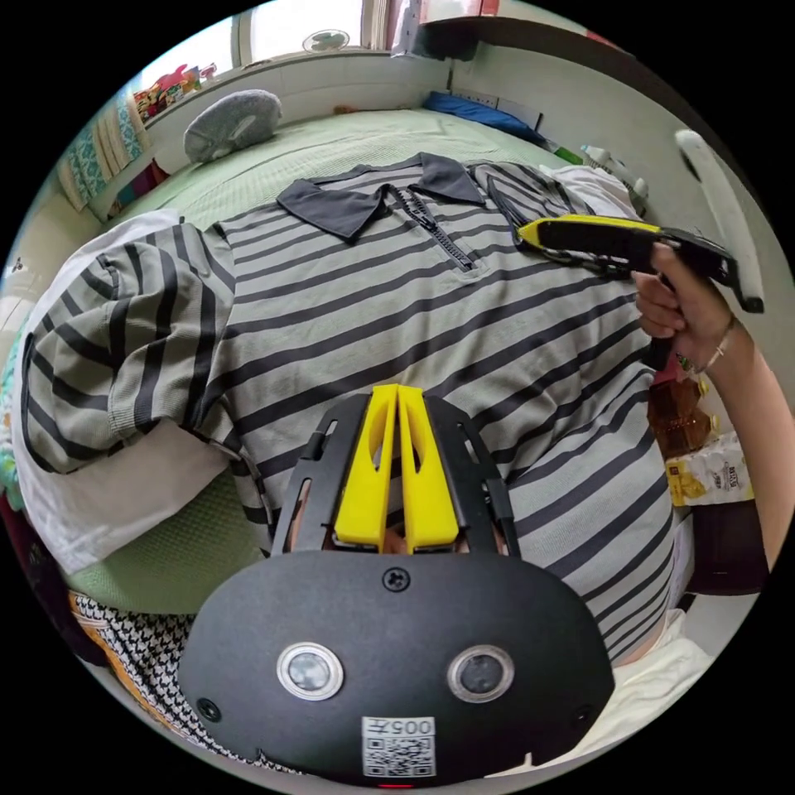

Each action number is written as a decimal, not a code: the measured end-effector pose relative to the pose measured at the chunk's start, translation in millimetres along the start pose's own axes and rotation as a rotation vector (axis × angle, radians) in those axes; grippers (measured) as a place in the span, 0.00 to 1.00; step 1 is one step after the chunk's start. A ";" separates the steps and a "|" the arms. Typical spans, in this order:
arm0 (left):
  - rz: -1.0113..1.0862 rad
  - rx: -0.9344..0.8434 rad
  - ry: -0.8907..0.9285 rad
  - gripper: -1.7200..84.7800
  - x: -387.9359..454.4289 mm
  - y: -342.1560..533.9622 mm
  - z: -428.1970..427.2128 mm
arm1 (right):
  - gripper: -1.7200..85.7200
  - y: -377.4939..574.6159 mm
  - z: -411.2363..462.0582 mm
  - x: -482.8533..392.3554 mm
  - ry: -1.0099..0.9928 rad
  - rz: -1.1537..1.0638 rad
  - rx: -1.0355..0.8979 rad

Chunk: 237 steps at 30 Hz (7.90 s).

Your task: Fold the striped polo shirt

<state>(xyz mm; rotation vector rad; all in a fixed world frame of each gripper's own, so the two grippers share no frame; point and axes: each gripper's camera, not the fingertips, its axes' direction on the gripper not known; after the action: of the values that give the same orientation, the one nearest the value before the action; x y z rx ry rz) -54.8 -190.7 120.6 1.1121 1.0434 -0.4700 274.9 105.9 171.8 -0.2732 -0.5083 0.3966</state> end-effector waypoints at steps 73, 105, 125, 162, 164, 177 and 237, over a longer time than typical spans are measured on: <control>-0.446 0.050 0.099 0.03 -225.2 296.6 -89.0 | 0.01 237.6 -28.5 260.9 -0.098 0.520 -0.113; -0.507 0.194 0.123 0.08 -302.7 370.8 -157.5 | 0.01 176.9 -22.3 161.8 -0.104 0.294 -0.177; -0.550 0.265 -0.114 0.13 -326.6 280.0 -227.3 | 0.02 113.3 -86.0 -63.4 -0.284 -0.019 -0.072; -0.346 0.294 -0.197 0.11 -282.3 149.6 -251.5 | 0.01 107.6 -50.7 -46.8 -0.357 -0.063 -0.060; -0.351 0.289 -0.229 0.13 -290.9 128.4 -250.9 | 0.01 106.7 -48.3 -45.5 -0.360 -0.062 -0.057; -0.442 0.169 -0.429 0.08 -323.4 34.3 -188.5 | 0.01 88.7 -20.6 -36.3 -0.414 -0.035 -0.063; -0.010 0.134 -0.388 0.05 -196.0 -365.6 -101.1 | 0.00 -362.6 14.9 60.7 0.365 0.045 0.160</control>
<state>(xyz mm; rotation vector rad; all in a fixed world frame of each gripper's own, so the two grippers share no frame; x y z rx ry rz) -470.7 -285.2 100.9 1.0791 0.6845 -0.7397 423.9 -187.8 335.8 -0.1967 -0.1118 0.4175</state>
